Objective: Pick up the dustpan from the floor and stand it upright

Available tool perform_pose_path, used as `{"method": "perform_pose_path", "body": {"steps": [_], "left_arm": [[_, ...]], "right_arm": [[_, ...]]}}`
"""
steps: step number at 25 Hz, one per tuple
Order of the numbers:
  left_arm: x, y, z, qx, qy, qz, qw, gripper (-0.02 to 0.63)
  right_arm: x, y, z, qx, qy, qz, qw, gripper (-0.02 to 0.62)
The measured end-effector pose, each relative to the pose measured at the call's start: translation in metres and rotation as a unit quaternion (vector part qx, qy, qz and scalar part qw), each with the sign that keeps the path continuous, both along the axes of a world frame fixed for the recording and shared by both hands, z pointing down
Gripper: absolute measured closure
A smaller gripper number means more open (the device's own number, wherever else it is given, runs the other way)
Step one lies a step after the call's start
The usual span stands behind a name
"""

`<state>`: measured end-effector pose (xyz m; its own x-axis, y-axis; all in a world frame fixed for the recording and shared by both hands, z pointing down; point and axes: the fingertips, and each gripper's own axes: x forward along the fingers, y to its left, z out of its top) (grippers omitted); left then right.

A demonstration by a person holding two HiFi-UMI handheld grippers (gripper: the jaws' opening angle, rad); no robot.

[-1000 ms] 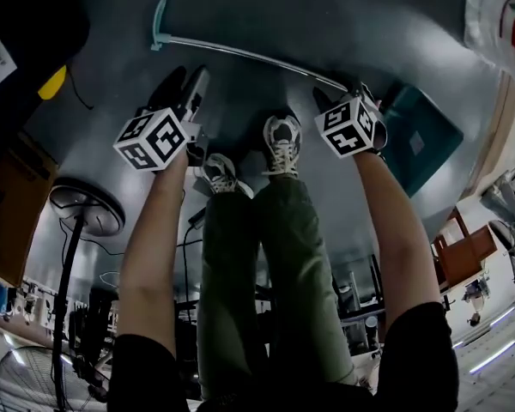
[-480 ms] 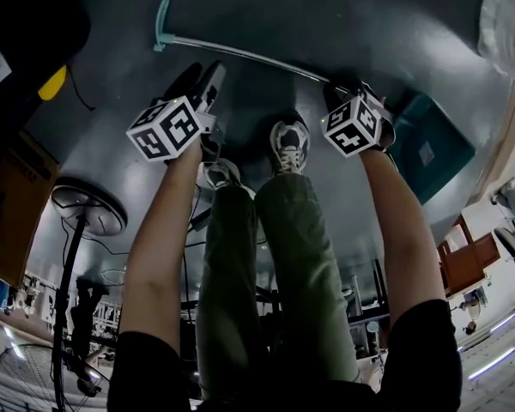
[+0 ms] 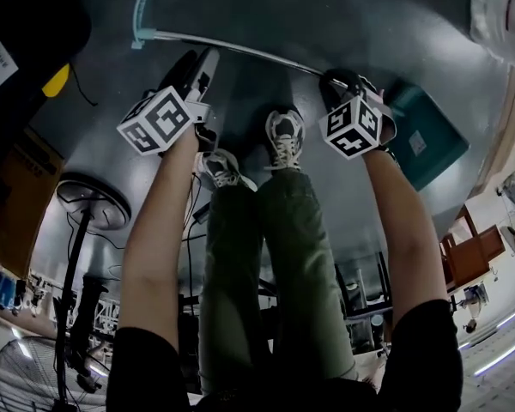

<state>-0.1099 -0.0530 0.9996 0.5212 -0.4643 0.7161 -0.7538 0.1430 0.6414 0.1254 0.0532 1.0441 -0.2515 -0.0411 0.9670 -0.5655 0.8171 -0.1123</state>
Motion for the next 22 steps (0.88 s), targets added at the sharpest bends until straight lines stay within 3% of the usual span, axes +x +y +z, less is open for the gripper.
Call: {"method": "perform_pose_path", "body": {"steps": [8, 12, 15, 22], "left_arm": [[0.024, -0.055, -0.087, 0.089, 0.058, 0.014, 0.9943, 0.348], [0.041, -0.076, -0.123, 0.131, 0.052, 0.042, 0.9891, 0.350], [0.052, -0.084, -0.150, 0.150, 0.041, 0.067, 0.9856, 0.431], [0.078, -0.086, -0.212, 0.170, 0.065, 0.102, 0.9780, 0.455]], "right_arm": [[0.006, -0.014, -0.050, 0.032, -0.009, 0.019, 0.999, 0.515], [0.010, -0.016, -0.066, 0.041, -0.014, 0.029, 0.999, 0.517], [0.014, -0.018, -0.081, 0.050, -0.014, 0.041, 0.998, 0.515], [0.021, -0.023, -0.118, 0.048, -0.031, 0.102, 0.993, 0.514]]}}
